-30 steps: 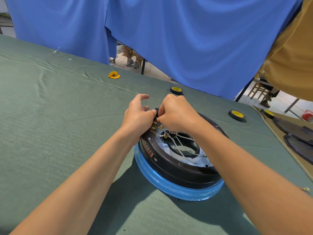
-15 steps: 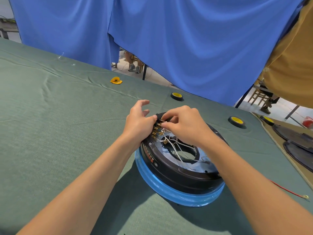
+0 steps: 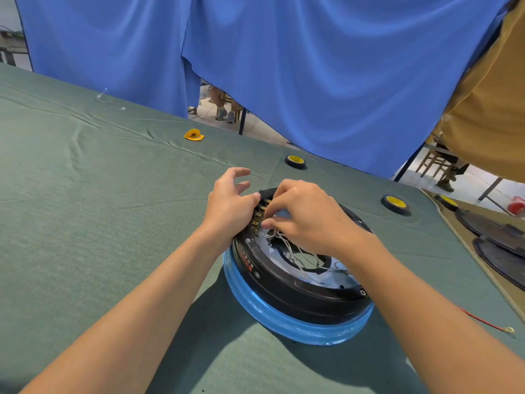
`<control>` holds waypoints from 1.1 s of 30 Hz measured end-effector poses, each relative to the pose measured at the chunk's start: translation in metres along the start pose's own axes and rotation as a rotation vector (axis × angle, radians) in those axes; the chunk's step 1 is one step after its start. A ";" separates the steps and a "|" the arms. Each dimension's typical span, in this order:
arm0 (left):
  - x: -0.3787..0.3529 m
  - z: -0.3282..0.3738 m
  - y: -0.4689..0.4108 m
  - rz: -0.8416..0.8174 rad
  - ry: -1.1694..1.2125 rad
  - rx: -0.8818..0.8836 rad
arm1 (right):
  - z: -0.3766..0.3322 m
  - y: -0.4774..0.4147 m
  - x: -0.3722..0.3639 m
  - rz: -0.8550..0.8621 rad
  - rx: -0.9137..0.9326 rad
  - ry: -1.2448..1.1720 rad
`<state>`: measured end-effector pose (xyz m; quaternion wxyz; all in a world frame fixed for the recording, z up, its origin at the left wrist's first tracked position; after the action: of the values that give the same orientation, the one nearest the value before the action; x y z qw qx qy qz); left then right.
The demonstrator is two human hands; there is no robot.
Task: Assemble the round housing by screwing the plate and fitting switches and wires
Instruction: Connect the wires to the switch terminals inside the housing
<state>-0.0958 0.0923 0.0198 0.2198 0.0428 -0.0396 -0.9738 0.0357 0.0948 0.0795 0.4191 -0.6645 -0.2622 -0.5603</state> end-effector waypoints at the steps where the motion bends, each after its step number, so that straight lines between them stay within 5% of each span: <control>1: 0.000 0.000 0.000 0.000 -0.001 0.000 | 0.002 -0.001 0.000 0.002 -0.007 -0.042; 9: 0.000 0.001 0.002 0.003 -0.001 0.001 | 0.019 0.001 0.003 -0.029 -0.062 -0.423; 18: 0.000 0.001 0.002 0.012 -0.008 0.004 | 0.021 0.017 -0.005 0.018 -0.195 -0.347; 26: 0.001 0.004 0.006 0.024 -0.042 0.000 | 0.026 0.022 -0.016 0.020 -0.533 -0.641; 33: 0.002 0.006 0.009 0.028 -0.048 0.000 | 0.029 0.010 0.002 -0.145 -0.449 -0.514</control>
<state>-0.0940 0.0840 0.0262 0.2323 0.0187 -0.0456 -0.9714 0.0594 0.1145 0.0778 0.1421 -0.8391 -0.2760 -0.4467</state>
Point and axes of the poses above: each hand's wrist, its own y-axis away from the middle knuckle, its own x-axis out of the back of the hand, z = x × y, the point moved 4 cm from there along -y, towards the middle knuckle, and after that the axes turned 10 degrees about x, right-handed, at the moved point
